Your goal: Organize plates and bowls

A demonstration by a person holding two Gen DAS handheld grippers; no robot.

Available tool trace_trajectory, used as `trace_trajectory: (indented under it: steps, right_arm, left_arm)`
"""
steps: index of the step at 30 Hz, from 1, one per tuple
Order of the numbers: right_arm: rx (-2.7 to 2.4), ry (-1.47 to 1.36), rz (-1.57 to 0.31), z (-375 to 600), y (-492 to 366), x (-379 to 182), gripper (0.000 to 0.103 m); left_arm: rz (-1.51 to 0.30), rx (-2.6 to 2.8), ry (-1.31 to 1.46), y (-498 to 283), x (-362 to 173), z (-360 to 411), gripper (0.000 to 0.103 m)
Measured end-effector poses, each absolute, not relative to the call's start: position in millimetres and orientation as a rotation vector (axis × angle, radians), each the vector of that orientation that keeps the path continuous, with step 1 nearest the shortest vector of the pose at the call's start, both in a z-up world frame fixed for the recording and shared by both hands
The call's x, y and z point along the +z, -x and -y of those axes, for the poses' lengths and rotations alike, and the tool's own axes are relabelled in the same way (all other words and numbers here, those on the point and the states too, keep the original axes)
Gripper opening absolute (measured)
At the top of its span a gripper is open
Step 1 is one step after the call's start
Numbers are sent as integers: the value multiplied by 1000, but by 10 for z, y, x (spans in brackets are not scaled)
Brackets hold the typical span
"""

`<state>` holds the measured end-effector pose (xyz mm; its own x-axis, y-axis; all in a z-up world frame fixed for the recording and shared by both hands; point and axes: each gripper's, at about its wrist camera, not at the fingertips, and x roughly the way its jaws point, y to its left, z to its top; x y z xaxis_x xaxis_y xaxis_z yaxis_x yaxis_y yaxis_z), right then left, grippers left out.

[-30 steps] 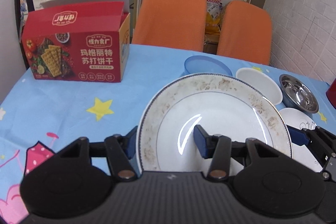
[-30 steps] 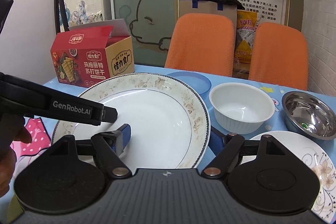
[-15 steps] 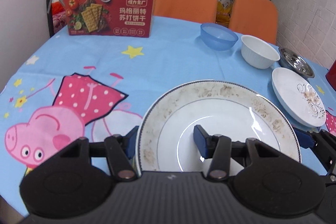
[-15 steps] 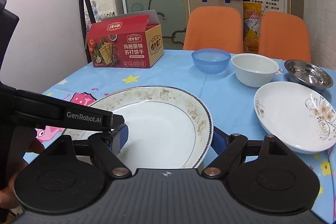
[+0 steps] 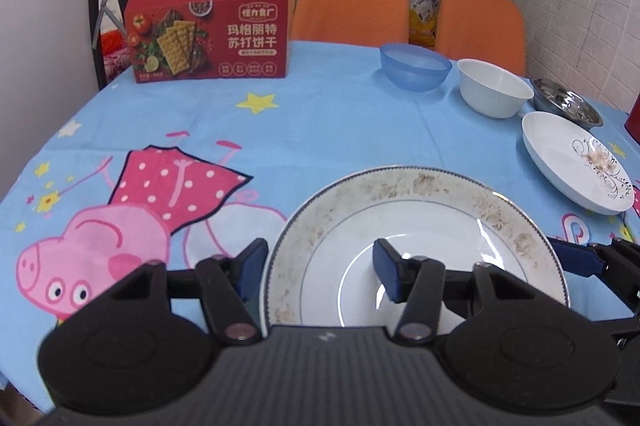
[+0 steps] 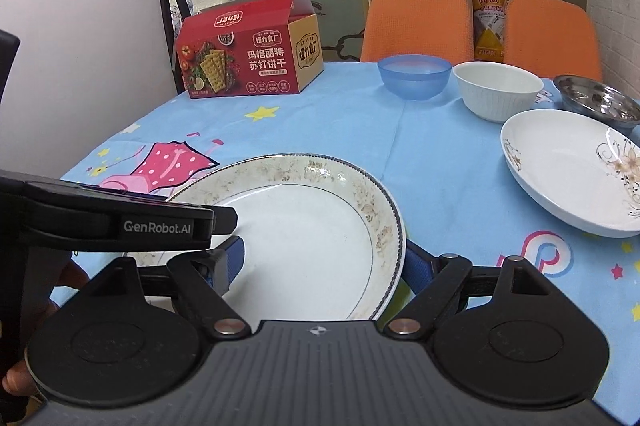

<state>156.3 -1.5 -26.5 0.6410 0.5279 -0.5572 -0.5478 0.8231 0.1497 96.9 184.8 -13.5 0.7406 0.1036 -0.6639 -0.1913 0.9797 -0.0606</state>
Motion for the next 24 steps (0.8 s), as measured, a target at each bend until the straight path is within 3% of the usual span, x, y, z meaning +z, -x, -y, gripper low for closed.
trace_trajectory:
  steps: [11,24]
  right_arm:
    - [596,44,-513,141,-1464,-114,103]
    - [365,-192,-544,1211,-1674,-179,103]
  left_arm:
    - [-670,175,129,-942,41,-1802,78]
    - [-673,138,83,-1057,137,-1490,81]
